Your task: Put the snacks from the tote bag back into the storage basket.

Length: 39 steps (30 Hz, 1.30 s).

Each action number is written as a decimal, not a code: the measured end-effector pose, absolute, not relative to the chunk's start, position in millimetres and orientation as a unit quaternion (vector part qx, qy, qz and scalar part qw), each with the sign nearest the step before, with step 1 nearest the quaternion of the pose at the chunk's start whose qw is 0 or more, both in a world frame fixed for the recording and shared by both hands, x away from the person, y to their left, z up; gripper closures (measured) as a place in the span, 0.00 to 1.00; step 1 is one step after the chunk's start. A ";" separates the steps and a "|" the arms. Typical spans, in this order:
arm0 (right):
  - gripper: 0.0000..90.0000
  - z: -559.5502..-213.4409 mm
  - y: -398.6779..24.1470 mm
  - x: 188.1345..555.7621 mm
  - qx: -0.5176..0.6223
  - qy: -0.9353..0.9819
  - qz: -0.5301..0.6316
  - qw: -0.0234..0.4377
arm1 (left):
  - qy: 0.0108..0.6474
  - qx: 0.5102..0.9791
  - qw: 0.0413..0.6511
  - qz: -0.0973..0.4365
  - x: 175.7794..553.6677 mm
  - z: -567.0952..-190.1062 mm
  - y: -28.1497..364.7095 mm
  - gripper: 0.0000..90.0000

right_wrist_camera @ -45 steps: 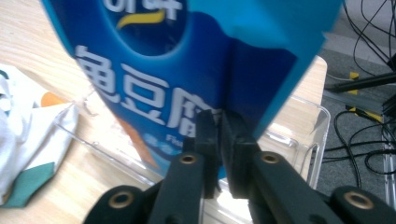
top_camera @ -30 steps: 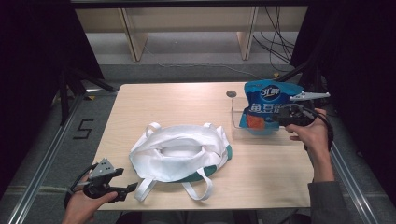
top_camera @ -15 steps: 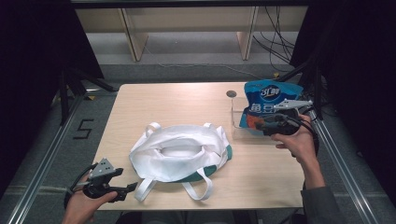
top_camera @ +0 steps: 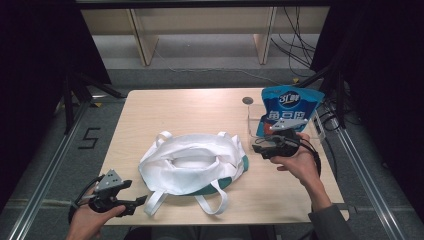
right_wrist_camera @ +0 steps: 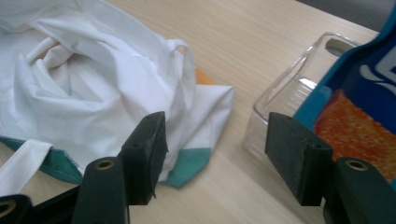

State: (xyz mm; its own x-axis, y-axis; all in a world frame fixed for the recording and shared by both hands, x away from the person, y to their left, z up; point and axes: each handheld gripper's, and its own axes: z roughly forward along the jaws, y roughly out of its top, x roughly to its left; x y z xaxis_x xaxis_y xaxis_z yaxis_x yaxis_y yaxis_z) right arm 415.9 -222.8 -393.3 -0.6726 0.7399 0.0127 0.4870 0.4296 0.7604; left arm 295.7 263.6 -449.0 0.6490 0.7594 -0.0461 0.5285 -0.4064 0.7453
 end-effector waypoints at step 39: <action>0.32 -443.5 -229.1 341.0 0.368 0.820 0.420 0.123 | 0.396 0.818 0.391 0.147 295.3 -448.8 262.9 0.25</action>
